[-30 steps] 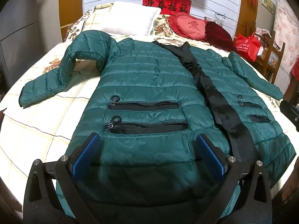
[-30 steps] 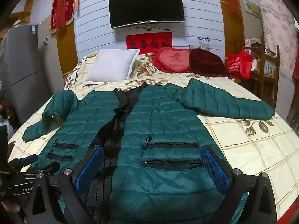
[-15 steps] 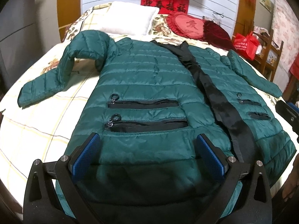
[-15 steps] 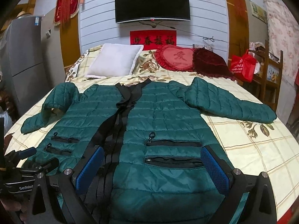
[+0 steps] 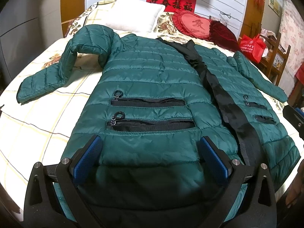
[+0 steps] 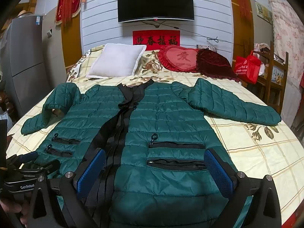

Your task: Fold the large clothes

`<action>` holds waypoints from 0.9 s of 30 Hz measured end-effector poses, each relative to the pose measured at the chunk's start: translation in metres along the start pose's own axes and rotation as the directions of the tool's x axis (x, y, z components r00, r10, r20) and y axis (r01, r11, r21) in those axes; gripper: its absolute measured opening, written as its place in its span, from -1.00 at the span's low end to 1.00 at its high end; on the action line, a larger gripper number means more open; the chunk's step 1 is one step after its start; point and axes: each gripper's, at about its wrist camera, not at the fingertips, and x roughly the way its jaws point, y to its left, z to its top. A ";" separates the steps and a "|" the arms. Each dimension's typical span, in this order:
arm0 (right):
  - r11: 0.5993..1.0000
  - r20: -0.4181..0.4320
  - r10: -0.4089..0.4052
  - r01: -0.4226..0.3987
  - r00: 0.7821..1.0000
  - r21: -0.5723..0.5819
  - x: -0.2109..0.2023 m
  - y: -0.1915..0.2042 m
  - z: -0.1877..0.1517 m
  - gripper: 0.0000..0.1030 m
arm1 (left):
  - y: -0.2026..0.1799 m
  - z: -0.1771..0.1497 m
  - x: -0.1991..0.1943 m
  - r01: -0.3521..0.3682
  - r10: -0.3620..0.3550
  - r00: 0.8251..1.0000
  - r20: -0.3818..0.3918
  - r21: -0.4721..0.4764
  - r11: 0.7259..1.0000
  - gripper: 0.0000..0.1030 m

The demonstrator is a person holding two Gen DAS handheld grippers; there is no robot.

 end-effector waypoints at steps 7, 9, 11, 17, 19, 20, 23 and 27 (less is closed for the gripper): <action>1.000 0.000 0.004 -0.004 1.000 -0.011 0.001 0.002 0.001 0.99 | 0.002 -0.001 0.001 0.003 -0.003 1.000 -0.005 -0.009 1.000 0.99; 1.000 -0.001 0.005 -0.005 1.000 -0.014 0.001 0.002 0.001 0.99 | 0.002 -0.001 0.001 0.005 -0.005 1.000 -0.007 -0.012 1.000 0.99; 1.000 -0.001 0.005 -0.005 1.000 -0.015 0.001 0.003 0.000 0.99 | 0.002 -0.001 0.000 0.008 -0.008 1.000 -0.007 -0.014 1.000 0.99; 1.000 0.001 0.005 -0.005 1.000 -0.012 0.001 0.003 0.001 0.99 | 0.002 0.000 0.000 0.007 -0.008 1.000 -0.007 -0.014 1.000 0.99; 1.000 0.002 0.004 -0.004 1.000 -0.014 0.001 0.003 0.001 0.99 | 0.002 0.000 0.000 0.007 -0.007 1.000 -0.008 -0.015 1.000 0.99; 1.000 0.002 0.005 -0.005 1.000 -0.013 0.001 0.002 0.001 0.99 | 0.002 0.000 0.001 0.006 -0.006 1.000 -0.009 -0.014 1.000 0.99; 1.000 0.005 0.004 -0.004 1.000 -0.008 0.002 0.003 0.001 0.99 | 0.002 0.000 0.001 0.002 -0.002 1.000 -0.009 -0.004 1.000 0.99; 1.000 0.005 0.002 -0.002 1.000 -0.005 0.002 0.002 0.001 0.99 | 0.001 0.001 0.001 -0.003 0.003 1.000 -0.016 -0.005 1.000 0.99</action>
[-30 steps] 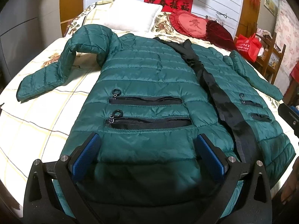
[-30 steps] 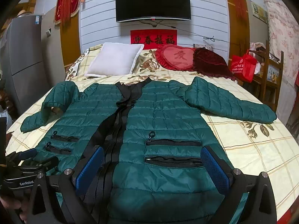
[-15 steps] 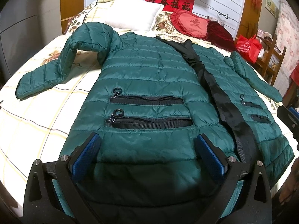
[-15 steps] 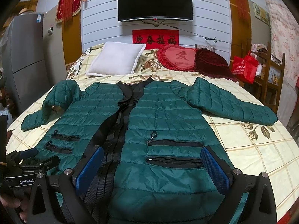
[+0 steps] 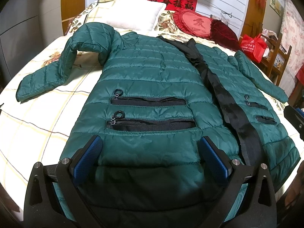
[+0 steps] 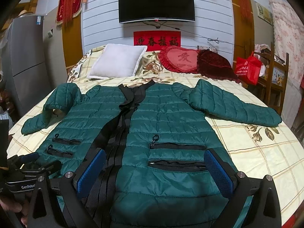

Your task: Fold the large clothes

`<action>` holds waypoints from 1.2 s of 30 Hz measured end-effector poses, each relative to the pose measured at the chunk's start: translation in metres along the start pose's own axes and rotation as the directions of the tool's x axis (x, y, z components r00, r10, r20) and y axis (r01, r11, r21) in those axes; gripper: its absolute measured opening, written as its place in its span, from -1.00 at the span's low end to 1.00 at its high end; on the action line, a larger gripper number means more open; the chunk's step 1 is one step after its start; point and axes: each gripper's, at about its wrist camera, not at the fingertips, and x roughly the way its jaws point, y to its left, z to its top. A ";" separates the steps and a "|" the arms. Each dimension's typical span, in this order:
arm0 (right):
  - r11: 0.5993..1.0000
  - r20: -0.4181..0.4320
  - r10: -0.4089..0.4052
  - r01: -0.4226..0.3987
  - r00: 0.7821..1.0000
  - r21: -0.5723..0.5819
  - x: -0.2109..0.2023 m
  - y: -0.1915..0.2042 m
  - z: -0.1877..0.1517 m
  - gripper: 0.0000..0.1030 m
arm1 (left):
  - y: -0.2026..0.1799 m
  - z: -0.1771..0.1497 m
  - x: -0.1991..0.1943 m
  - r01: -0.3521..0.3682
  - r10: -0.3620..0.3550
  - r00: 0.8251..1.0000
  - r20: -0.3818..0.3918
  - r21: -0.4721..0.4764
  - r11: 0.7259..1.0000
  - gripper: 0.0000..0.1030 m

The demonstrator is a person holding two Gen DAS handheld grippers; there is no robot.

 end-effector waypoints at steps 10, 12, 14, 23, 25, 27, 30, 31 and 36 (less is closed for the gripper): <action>1.000 0.003 0.000 0.000 1.000 -0.001 -0.001 0.000 0.000 0.99 | 0.000 -0.003 0.005 -0.014 0.014 1.000 -0.009 -0.005 1.000 0.99; 1.000 0.001 0.000 0.000 1.000 -0.005 0.000 0.000 0.000 0.99 | 0.000 -0.003 0.006 -0.018 0.018 1.000 -0.012 -0.001 1.000 0.99; 1.000 -0.001 0.001 -0.001 1.000 -0.011 0.000 0.000 -0.001 0.99 | 0.000 -0.004 0.006 -0.021 0.021 1.000 -0.014 0.000 1.000 0.99; 1.000 0.000 0.000 0.000 1.000 -0.019 -0.001 0.002 -0.001 0.99 | 0.000 -0.002 0.008 -0.021 0.021 1.000 -0.017 -0.002 1.000 0.99; 1.000 0.000 0.000 0.000 1.000 -0.020 -0.001 0.002 -0.001 0.99 | 0.000 -0.002 0.009 -0.021 0.021 1.000 -0.018 -0.003 1.000 0.99; 1.000 0.000 0.000 0.000 1.000 -0.021 -0.001 0.003 -0.001 0.99 | 0.001 -0.002 0.009 -0.021 0.021 1.000 -0.017 -0.001 1.000 0.99; 1.000 0.001 0.000 0.000 1.000 -0.020 -0.001 0.003 -0.001 0.99 | 0.000 -0.002 0.009 -0.021 0.021 1.000 -0.017 -0.002 1.000 0.99; 1.000 0.000 0.000 0.000 1.000 -0.020 -0.001 0.003 -0.001 0.99 | 0.001 -0.002 0.009 -0.022 0.022 1.000 -0.017 -0.001 1.000 0.99; 1.000 0.001 0.001 -0.001 1.000 -0.022 -0.001 0.003 -0.001 0.99 | 0.001 -0.002 0.009 -0.022 0.022 1.000 -0.018 0.000 1.000 0.99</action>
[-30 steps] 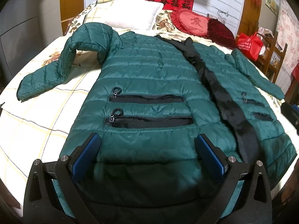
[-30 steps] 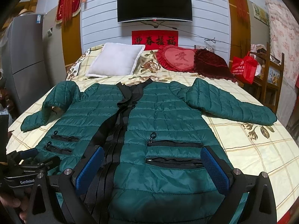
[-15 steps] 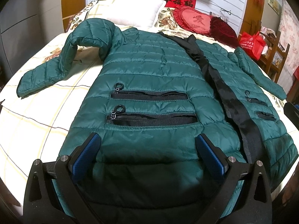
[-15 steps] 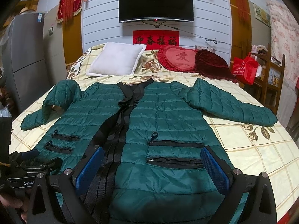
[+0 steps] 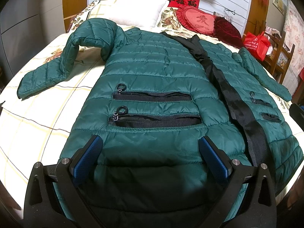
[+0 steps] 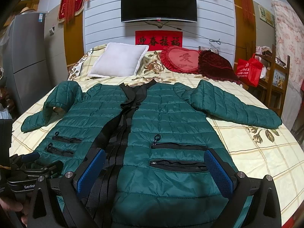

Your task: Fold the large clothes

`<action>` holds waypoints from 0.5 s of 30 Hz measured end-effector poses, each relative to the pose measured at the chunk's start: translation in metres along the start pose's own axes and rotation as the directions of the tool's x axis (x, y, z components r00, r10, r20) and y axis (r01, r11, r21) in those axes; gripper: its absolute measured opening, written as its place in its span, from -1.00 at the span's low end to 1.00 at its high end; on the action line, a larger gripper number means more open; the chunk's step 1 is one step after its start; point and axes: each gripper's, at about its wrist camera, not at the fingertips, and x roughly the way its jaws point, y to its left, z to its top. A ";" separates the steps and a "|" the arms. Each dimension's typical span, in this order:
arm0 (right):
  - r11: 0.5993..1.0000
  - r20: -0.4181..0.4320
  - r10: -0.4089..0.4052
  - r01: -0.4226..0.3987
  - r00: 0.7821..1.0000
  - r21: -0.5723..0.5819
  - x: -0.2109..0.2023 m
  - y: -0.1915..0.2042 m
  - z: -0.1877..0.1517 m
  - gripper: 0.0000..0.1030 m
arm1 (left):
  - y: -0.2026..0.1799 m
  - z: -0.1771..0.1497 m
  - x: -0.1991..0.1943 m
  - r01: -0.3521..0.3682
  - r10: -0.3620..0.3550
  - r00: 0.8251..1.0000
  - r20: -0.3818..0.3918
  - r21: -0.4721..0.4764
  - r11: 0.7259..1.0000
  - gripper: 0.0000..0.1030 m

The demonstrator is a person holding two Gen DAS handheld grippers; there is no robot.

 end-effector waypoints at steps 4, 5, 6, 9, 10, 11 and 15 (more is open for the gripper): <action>1.000 -0.002 -0.001 0.001 1.000 0.004 0.000 -0.001 0.000 0.99 | 0.002 -0.001 0.001 -0.001 0.001 1.000 0.000 0.002 1.000 0.99; 1.000 -0.002 -0.001 0.001 1.000 0.003 0.000 0.000 0.000 0.99 | 0.002 -0.002 0.001 -0.001 0.001 1.000 0.000 0.001 1.000 0.99; 1.000 -0.001 -0.001 0.001 1.000 0.002 0.000 0.000 0.000 0.99 | 0.003 -0.002 0.002 -0.001 0.001 1.000 -0.001 0.000 1.000 0.99; 1.000 -0.001 -0.001 0.001 1.000 0.001 0.000 0.000 0.000 0.99 | 0.003 -0.003 0.001 -0.001 0.001 1.000 -0.001 0.001 1.000 0.99; 1.000 -0.002 -0.001 0.001 1.000 0.000 0.000 0.000 0.000 0.99 | 0.003 -0.003 0.001 -0.001 0.001 1.000 -0.001 0.000 1.000 0.99; 1.000 -0.001 -0.001 0.001 1.000 0.000 0.000 0.000 0.000 0.99 | 0.003 -0.003 0.001 -0.001 0.001 1.000 -0.001 0.000 1.000 0.99; 1.000 -0.002 0.000 0.000 1.000 0.001 0.001 0.000 0.000 0.99 | 0.003 -0.002 0.001 -0.002 0.002 1.000 -0.002 0.000 1.000 0.99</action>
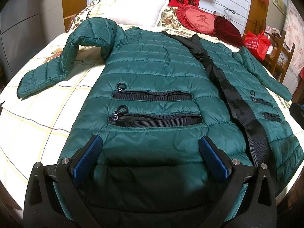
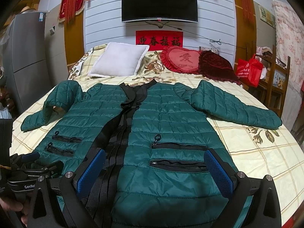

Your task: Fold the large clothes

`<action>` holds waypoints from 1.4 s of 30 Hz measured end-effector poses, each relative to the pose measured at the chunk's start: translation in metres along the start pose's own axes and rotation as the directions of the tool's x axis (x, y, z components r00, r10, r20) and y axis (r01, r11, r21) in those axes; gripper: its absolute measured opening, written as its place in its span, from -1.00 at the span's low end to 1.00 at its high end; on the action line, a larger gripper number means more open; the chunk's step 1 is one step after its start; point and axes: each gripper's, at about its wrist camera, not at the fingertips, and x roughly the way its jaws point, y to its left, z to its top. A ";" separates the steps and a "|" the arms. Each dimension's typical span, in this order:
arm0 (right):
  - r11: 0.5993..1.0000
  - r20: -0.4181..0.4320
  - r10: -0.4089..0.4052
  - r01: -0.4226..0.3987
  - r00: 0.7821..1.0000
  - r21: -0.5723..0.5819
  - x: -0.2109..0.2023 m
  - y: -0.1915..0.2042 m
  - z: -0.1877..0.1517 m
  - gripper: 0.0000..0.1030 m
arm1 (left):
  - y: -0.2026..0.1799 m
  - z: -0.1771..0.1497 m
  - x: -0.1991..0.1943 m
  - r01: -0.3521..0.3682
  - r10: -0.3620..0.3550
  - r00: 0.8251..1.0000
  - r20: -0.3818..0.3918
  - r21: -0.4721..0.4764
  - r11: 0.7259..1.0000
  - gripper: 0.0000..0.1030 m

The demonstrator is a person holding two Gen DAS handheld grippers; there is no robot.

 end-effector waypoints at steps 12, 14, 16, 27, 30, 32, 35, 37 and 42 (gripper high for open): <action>1.000 -0.001 0.003 -0.003 1.000 0.003 -0.001 -0.001 0.000 0.99 | -0.003 -0.002 -0.002 -0.011 0.011 1.000 -0.005 -0.003 1.000 0.99; 1.000 0.004 0.003 -0.003 1.000 -0.005 -0.004 0.000 -0.001 0.99 | -0.004 -0.002 -0.003 -0.009 0.009 1.000 -0.007 0.000 1.000 0.99; 1.000 0.006 0.002 -0.002 1.000 -0.008 -0.007 0.001 -0.001 0.99 | -0.004 -0.002 -0.003 -0.008 0.008 1.000 -0.009 0.001 1.000 0.99; 1.000 0.005 0.004 -0.004 1.000 -0.001 -0.005 0.000 0.000 0.99 | -0.003 -0.002 -0.003 -0.006 0.006 1.000 -0.010 0.002 1.000 0.99; 1.000 0.002 0.007 -0.007 1.000 0.001 -0.003 0.001 0.000 0.99 | -0.002 -0.002 -0.003 -0.005 0.005 1.000 -0.010 0.001 1.000 0.99; 1.000 0.001 0.010 -0.010 1.000 -0.005 -0.002 0.004 0.000 0.99 | -0.002 -0.002 -0.002 -0.005 0.005 1.000 -0.010 0.001 1.000 0.99; 1.000 0.002 0.008 -0.008 1.000 -0.024 -0.001 0.009 0.000 0.99 | -0.002 -0.002 -0.002 -0.005 0.005 1.000 -0.011 0.000 1.000 0.99; 1.000 0.001 0.007 -0.007 1.000 -0.029 0.000 0.010 0.000 0.99 | -0.002 -0.002 -0.002 -0.006 0.006 1.000 -0.010 0.002 1.000 0.99; 1.000 0.001 0.007 -0.007 1.000 -0.025 0.000 0.011 0.000 0.99 | -0.002 -0.002 -0.002 -0.005 0.005 1.000 -0.010 0.001 1.000 0.99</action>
